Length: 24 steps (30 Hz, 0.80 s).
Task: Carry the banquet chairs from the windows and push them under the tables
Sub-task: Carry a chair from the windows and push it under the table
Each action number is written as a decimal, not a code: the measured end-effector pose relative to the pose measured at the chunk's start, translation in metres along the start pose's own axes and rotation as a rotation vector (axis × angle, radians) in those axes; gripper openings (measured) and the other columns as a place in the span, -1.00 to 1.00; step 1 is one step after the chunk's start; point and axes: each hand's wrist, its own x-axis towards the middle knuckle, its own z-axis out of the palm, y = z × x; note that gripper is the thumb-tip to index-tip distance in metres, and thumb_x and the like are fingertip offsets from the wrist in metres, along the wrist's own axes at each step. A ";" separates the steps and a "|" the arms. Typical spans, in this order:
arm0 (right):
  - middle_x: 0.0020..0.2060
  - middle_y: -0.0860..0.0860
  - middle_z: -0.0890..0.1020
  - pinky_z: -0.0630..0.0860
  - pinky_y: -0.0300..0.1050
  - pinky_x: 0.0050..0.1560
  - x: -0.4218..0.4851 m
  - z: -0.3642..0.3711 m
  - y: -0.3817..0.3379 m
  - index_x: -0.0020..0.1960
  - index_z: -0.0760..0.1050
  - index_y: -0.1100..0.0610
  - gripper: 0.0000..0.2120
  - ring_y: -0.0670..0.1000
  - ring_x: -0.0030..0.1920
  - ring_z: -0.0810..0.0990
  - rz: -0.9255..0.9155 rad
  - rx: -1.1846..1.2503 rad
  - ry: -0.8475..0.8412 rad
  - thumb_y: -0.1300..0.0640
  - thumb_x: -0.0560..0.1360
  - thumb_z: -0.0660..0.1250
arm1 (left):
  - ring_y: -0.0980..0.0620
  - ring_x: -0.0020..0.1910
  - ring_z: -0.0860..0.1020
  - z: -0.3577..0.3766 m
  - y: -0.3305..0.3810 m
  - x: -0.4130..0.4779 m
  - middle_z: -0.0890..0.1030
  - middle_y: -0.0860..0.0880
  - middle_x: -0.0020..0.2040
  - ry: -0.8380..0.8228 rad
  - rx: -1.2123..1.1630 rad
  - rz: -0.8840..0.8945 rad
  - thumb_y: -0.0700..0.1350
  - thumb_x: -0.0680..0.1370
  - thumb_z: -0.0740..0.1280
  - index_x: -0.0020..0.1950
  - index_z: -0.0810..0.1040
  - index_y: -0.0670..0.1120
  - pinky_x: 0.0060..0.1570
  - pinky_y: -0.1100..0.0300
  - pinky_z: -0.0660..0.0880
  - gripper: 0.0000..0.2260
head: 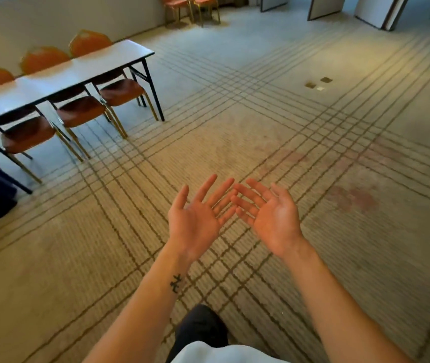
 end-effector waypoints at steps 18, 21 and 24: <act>0.31 0.20 0.61 0.50 0.09 0.23 0.403 0.080 -0.152 0.46 0.43 0.21 -0.48 0.20 0.28 0.60 -0.031 -0.005 0.084 -0.10 0.67 0.09 | -0.32 0.45 0.44 0.053 0.187 0.411 0.49 -0.26 0.46 -0.071 -0.050 -0.043 0.23 0.69 0.05 0.56 0.37 -0.10 0.54 -0.26 0.21 -0.43; 0.30 0.20 0.62 0.50 0.10 0.24 0.460 0.087 -0.178 0.44 0.45 0.21 -0.48 0.20 0.27 0.61 -0.031 0.008 0.088 -0.11 0.66 0.09 | -0.31 0.46 0.44 0.065 0.210 0.469 0.49 -0.27 0.46 -0.070 -0.023 -0.038 0.23 0.69 0.04 0.56 0.37 -0.11 0.54 -0.25 0.20 -0.43; 0.30 0.19 0.62 0.48 0.11 0.27 0.525 0.085 -0.204 0.44 0.45 0.19 -0.49 0.20 0.27 0.61 -0.022 -0.001 0.088 -0.11 0.67 0.07 | -0.31 0.46 0.44 0.076 0.224 0.536 0.48 -0.28 0.46 -0.060 -0.048 -0.044 0.23 0.69 0.04 0.56 0.36 -0.11 0.54 -0.23 0.20 -0.43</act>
